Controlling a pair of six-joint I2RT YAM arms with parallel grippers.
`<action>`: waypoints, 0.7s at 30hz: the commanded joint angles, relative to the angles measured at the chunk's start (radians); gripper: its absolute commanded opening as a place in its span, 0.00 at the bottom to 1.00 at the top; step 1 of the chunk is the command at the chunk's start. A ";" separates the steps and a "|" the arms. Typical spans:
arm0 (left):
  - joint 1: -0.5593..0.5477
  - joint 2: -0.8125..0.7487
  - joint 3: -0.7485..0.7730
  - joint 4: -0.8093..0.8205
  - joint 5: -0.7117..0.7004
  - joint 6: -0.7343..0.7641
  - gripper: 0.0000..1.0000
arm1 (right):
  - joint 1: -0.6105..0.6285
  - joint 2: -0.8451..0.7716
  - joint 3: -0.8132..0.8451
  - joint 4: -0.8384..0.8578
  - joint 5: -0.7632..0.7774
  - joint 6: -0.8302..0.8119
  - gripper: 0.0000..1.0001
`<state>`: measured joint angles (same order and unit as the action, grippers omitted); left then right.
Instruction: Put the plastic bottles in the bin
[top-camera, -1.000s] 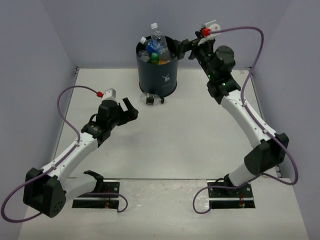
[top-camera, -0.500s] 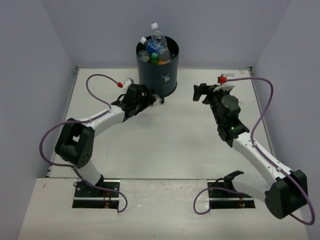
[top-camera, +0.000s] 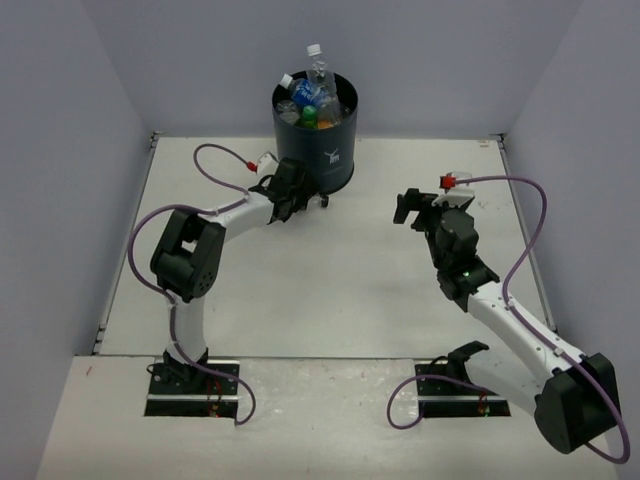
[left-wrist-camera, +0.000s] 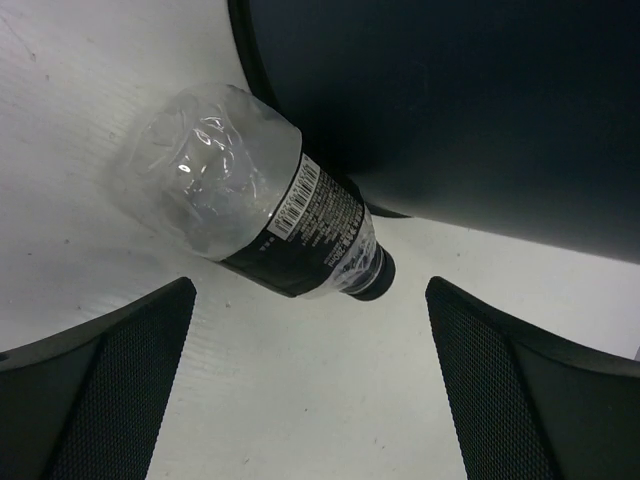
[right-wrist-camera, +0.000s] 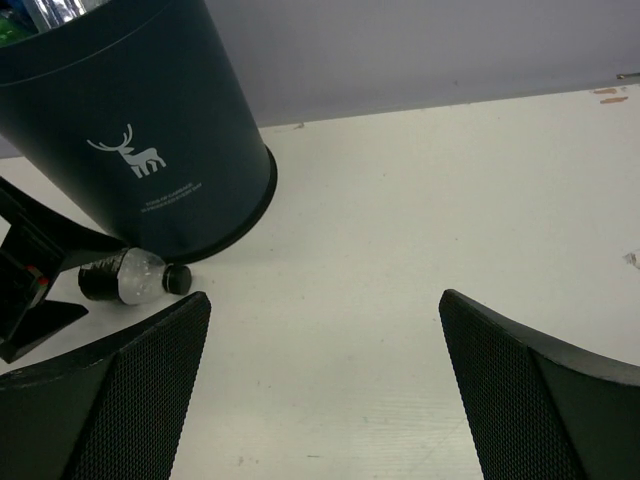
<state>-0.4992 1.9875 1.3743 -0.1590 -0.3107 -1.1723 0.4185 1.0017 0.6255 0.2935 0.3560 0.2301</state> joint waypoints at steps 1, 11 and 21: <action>-0.005 0.058 0.038 -0.041 -0.105 -0.133 1.00 | -0.005 -0.073 -0.053 0.026 -0.001 0.031 0.99; -0.006 0.115 0.050 -0.022 -0.196 -0.249 1.00 | -0.005 -0.136 -0.101 0.026 0.007 0.042 0.99; -0.007 0.123 0.041 -0.017 -0.217 -0.282 0.91 | -0.006 -0.121 -0.104 0.027 0.026 0.037 0.99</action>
<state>-0.5011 2.0923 1.4136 -0.1724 -0.4754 -1.4292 0.4175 0.8811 0.5205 0.2924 0.3508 0.2508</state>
